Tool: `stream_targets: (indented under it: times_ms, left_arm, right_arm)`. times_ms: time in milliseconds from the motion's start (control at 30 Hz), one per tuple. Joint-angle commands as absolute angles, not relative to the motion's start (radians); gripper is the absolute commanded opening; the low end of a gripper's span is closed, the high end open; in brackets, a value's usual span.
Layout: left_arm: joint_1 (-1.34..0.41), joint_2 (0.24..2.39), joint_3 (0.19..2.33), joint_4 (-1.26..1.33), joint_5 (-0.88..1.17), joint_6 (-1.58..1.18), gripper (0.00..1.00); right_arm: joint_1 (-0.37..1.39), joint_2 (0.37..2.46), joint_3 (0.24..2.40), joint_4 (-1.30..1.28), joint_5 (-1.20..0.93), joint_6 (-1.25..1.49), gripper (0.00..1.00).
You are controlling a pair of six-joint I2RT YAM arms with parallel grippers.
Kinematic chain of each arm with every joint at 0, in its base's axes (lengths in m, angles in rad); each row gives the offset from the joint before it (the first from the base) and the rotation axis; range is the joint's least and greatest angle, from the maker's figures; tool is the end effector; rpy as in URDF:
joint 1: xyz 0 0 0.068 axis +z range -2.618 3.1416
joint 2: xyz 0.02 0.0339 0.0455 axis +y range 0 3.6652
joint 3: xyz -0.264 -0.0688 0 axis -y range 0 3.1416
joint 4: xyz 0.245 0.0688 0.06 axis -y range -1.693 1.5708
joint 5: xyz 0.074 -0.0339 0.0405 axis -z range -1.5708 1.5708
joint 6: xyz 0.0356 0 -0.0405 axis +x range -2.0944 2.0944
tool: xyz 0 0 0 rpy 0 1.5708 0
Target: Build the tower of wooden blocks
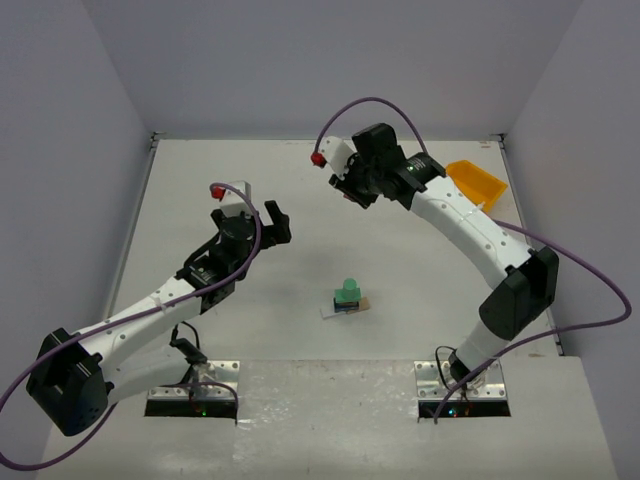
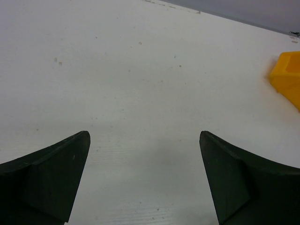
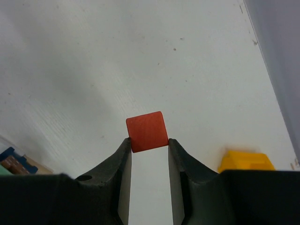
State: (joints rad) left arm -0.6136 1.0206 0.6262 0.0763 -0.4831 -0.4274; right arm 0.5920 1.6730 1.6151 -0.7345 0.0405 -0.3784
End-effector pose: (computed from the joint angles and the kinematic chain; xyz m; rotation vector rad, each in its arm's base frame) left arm 0.1987 -0.1197 0.2668 -0.1547 1.8535 -0.2675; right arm 0.3094 0.2063 0.3438 -1.0847 2.0994 0.0557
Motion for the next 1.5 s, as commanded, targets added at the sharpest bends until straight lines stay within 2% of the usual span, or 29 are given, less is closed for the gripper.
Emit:
stream_targets:
  times_ms: [0, 333, 467, 767, 1000, 1467]
  left_arm:
    - [-0.611, 0.999, 0.647, 0.050, -0.525, -0.444, 1.00]
    - [-0.611, 0.975, 0.647, -0.073, -0.653, -0.512, 1.00]
    - [-0.612, 1.001, 0.681, -0.137, -0.678, -0.532, 1.00]
    - [-0.611, 1.021, 0.694, -0.152, -0.664, -0.538, 1.00]
    - [-0.611, 1.001, 0.680, -0.170, -0.644, -0.552, 1.00]
    - [-0.611, 0.945, 0.649, -0.200, -0.664, -0.577, 1.00]
  right_arm:
    - [0.602, 1.580, 1.589, -0.825, -0.093, -0.621, 0.03]
    - [0.676, 1.435, 1.407, -0.941, -0.130, -0.765, 0.05]
    - [0.703, 1.437, 1.434, -1.044, -0.200, -0.779, 0.06]
    - [0.789, 1.482, 1.512, -1.158, -0.156, -0.699, 0.05]
    - [0.917, 1.509, 1.534, -1.160, -0.061, -0.600, 0.06]
    - [1.027, 1.541, 1.486, -1.141, 0.041, -0.554, 0.07]
